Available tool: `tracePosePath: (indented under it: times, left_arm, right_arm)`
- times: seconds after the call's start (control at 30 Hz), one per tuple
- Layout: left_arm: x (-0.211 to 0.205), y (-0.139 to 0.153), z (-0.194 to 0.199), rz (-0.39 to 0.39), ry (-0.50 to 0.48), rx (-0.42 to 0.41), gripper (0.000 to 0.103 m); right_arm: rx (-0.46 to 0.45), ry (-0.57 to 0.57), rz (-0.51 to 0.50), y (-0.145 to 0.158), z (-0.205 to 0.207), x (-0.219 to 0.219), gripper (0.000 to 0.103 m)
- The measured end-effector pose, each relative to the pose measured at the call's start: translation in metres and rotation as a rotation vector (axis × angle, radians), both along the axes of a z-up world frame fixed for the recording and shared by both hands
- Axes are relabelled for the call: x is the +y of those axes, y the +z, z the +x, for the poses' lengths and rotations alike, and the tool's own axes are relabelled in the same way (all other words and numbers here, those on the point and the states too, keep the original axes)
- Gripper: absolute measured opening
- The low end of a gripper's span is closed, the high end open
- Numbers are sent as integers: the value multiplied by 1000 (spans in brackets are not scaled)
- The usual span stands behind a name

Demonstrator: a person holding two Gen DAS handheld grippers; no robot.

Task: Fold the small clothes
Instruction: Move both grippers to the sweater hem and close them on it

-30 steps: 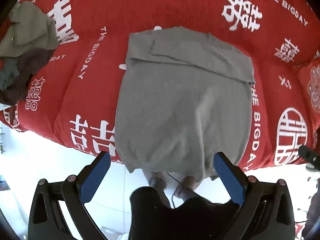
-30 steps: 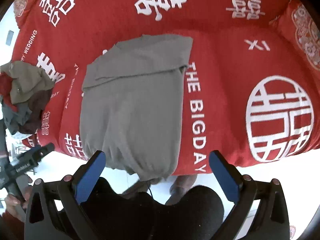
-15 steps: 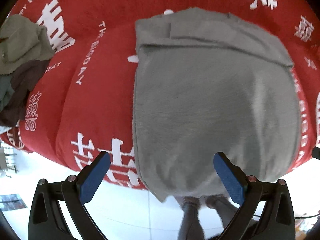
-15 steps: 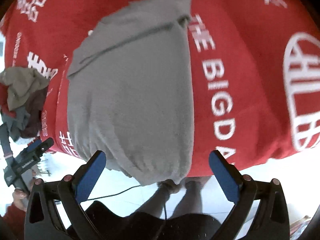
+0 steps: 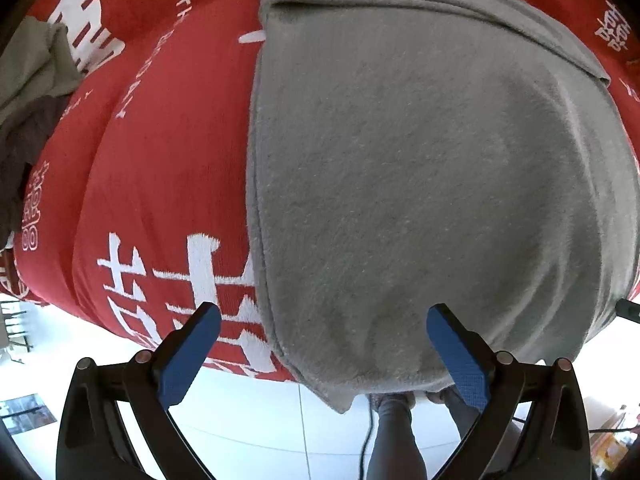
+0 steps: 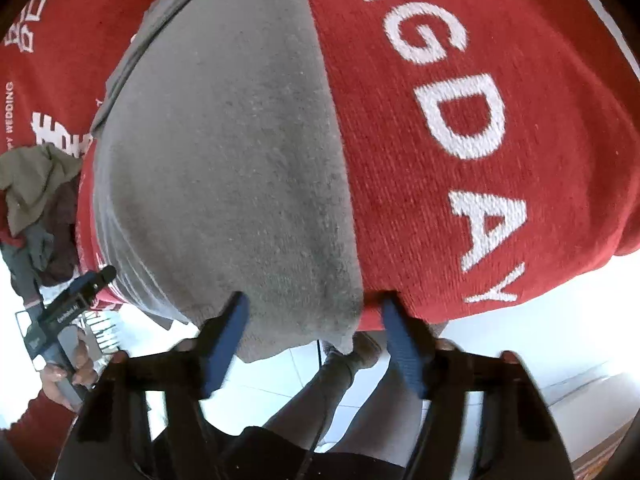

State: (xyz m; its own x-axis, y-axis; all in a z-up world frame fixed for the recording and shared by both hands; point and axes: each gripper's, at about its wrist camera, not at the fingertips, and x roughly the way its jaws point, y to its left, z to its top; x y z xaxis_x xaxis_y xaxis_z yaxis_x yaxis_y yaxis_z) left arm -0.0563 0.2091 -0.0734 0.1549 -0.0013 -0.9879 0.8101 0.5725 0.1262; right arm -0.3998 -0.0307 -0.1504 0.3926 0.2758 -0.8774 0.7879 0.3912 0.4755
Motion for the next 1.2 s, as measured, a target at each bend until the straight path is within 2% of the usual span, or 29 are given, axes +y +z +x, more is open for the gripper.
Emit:
tracePosePath:
  times: [0.03, 0.1, 0.27, 0.33, 0.47, 0.5, 0.57, 0.63, 0.87, 1.0, 1.2]
  left_arm:
    - [1, 0, 1, 3, -2, -8, 103]
    - [3, 0, 3, 6, -3, -17, 103]
    - [8, -11, 7, 45, -11, -37, 103]
    - [13, -16, 9, 63, -12, -34, 103]
    - [27, -9, 10, 35, -6, 11, 103]
    - [30, -8, 11, 22, -9, 30, 103]
    - [36, -7, 12, -16, -18, 123, 103]
    - [39, -11, 12, -39, -25, 210, 103]
    - [49, -31, -3, -103, -65, 376, 103]
    - [49, -43, -14, -116, -78, 423, 103]
    - [49, -27, -19, -212, -77, 484, 103]
  right_arm:
    - [-20, 7, -4, 3, -3, 0, 6]
    - [-48, 3, -15, 10, -10, -2, 5]
    - [-61, -40, -45, 20, -30, -12, 4]
    - [5, -39, -68, 13, -34, -12, 4]
    - [-4, -51, -8, 4, -46, -6, 6]
    - [-15, -40, -1, 4, -46, -2, 8]
    - [-39, -1, 15, 6, -42, 8, 24]
    - [-50, 28, 26, 3, -36, 17, 53]
    - [-94, 77, 57, -17, -13, 24, 54]
    - [-114, 112, 106, -31, -7, 20, 56]
    - [-222, 131, 192, -23, 2, 20, 56]
